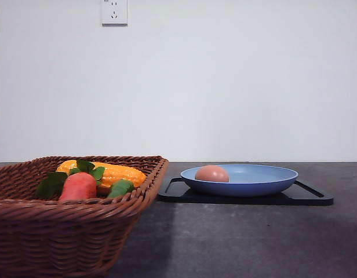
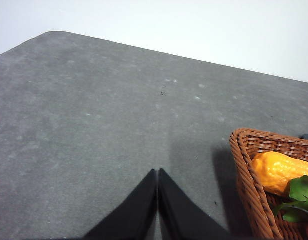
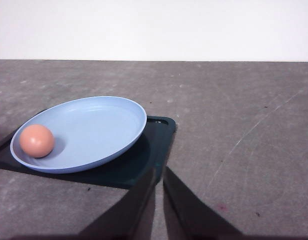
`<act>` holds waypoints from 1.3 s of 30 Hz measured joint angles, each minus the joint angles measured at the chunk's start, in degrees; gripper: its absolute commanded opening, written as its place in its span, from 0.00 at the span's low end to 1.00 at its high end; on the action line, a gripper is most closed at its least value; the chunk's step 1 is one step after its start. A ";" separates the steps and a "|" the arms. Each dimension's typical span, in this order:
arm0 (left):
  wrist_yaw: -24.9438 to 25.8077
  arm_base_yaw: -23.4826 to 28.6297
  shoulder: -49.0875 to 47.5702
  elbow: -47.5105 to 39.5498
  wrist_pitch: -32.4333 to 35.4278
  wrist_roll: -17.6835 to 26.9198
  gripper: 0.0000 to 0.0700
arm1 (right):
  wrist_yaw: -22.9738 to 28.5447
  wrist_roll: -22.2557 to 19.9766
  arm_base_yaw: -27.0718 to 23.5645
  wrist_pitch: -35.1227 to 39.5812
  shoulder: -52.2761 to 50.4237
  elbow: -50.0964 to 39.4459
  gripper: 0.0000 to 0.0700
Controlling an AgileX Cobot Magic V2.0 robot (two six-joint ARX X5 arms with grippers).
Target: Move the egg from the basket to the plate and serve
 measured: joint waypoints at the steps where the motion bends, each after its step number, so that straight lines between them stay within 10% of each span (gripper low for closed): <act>1: 0.00 0.00 0.00 0.00 0.00 0.00 0.00 | 0.00 0.00 0.00 0.00 0.00 0.00 0.00; 39: -0.02 0.00 0.00 0.00 0.00 0.00 0.00 | 0.00 0.00 0.00 0.00 0.00 0.00 0.00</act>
